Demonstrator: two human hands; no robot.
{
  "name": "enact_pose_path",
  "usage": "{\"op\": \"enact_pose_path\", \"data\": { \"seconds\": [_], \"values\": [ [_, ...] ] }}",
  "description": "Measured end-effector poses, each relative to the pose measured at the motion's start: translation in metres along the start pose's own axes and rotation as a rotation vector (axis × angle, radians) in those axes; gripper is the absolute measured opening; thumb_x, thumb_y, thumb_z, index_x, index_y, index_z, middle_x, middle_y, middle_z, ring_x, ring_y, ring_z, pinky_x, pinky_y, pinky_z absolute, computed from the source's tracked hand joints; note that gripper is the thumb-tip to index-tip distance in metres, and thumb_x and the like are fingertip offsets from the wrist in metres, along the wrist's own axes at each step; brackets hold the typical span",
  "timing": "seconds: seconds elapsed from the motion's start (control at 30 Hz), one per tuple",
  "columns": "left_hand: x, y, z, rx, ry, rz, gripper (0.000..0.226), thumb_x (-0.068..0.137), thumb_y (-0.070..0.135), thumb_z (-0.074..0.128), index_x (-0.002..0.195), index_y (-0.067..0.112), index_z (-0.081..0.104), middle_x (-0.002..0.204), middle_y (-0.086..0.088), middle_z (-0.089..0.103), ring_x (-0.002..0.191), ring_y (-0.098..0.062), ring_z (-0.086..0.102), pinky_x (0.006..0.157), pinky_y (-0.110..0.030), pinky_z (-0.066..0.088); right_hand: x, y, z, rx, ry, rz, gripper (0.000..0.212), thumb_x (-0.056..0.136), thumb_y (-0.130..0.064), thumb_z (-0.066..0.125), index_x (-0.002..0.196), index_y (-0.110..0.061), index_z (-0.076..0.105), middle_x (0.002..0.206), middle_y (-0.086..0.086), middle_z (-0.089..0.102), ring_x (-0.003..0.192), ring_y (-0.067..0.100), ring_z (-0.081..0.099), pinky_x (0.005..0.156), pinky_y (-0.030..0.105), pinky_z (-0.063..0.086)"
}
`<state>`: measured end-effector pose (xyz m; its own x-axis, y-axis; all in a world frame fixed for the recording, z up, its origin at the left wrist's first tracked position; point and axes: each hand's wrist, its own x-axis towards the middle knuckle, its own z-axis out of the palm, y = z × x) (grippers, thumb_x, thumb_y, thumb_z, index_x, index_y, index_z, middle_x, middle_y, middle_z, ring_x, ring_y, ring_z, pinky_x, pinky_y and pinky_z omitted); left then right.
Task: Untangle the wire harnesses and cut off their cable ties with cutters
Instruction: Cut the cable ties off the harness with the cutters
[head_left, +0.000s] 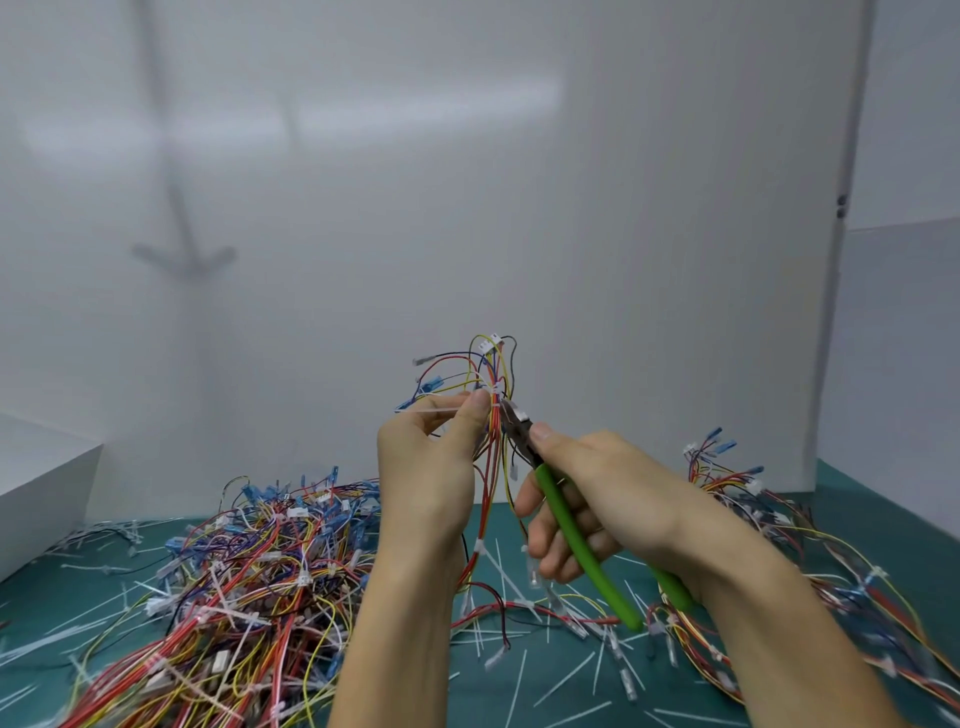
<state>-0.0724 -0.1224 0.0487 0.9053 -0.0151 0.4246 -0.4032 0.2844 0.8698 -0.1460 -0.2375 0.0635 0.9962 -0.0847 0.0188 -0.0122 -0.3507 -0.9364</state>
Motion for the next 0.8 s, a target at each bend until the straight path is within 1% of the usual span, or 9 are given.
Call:
{"op": "enact_pose_path", "data": {
  "seconds": [0.1,0.33,0.43,0.53,0.7,0.8],
  "values": [
    [0.0004,-0.0004,0.0003,-0.005,0.001,-0.005,0.013,0.092,0.018,0.067,0.090,0.006,0.074,0.086,-0.007,0.075,0.071,0.000,0.068,0.056,-0.003,0.044,0.0010,0.0003,-0.0003,-0.003,0.001,0.009,0.064,0.105,-0.051,0.026,0.083,-0.004,0.063,0.062,0.013,0.067,0.054,0.023,0.067,0.058,0.032,0.058],
    [-0.0006,0.0008,0.0000,-0.013,-0.007,-0.013,0.011,0.092,0.017,0.067,0.084,0.011,0.073,0.085,-0.006,0.075,0.070,0.002,0.067,0.055,-0.003,0.044,0.0014,0.0006,-0.0009,-0.018,0.006,0.019,0.064,0.105,-0.051,0.026,0.082,-0.004,0.063,0.064,0.014,0.069,0.057,0.025,0.068,0.065,0.036,0.059],
    [-0.0009,0.0008,0.0000,-0.002,-0.018,-0.013,0.011,0.092,0.018,0.067,0.086,0.012,0.073,0.087,-0.006,0.075,0.074,0.000,0.068,0.056,-0.003,0.044,0.0015,0.0005,-0.0015,-0.018,0.014,0.021,0.065,0.105,-0.051,0.024,0.082,-0.005,0.064,0.065,0.014,0.070,0.059,0.025,0.069,0.066,0.036,0.060],
    [-0.0010,0.0005,-0.0006,0.010,-0.026,-0.009,0.011,0.091,0.019,0.068,0.087,0.012,0.074,0.090,-0.006,0.076,0.082,-0.006,0.070,0.056,-0.003,0.044,0.0016,0.0007,-0.0020,-0.015,0.024,0.020,0.065,0.105,-0.051,0.024,0.083,-0.004,0.063,0.065,0.014,0.070,0.058,0.025,0.069,0.066,0.036,0.060],
    [-0.0006,-0.0001,-0.0010,0.007,-0.039,-0.014,0.012,0.091,0.018,0.068,0.090,0.008,0.074,0.090,-0.006,0.076,0.075,0.000,0.068,0.056,-0.002,0.044,0.0022,0.0005,-0.0010,-0.019,0.037,0.012,0.064,0.105,-0.050,0.026,0.082,-0.003,0.063,0.059,0.013,0.067,0.054,0.025,0.066,0.064,0.037,0.059],
    [-0.0002,-0.0002,-0.0009,-0.004,-0.028,-0.016,0.011,0.091,0.017,0.068,0.089,0.008,0.074,0.092,-0.008,0.075,0.074,0.000,0.068,0.056,-0.003,0.045,0.0013,0.0004,-0.0021,-0.031,0.020,0.022,0.064,0.105,-0.049,0.026,0.082,-0.003,0.063,0.059,0.013,0.067,0.053,0.024,0.066,0.061,0.036,0.059]
  ]
}}
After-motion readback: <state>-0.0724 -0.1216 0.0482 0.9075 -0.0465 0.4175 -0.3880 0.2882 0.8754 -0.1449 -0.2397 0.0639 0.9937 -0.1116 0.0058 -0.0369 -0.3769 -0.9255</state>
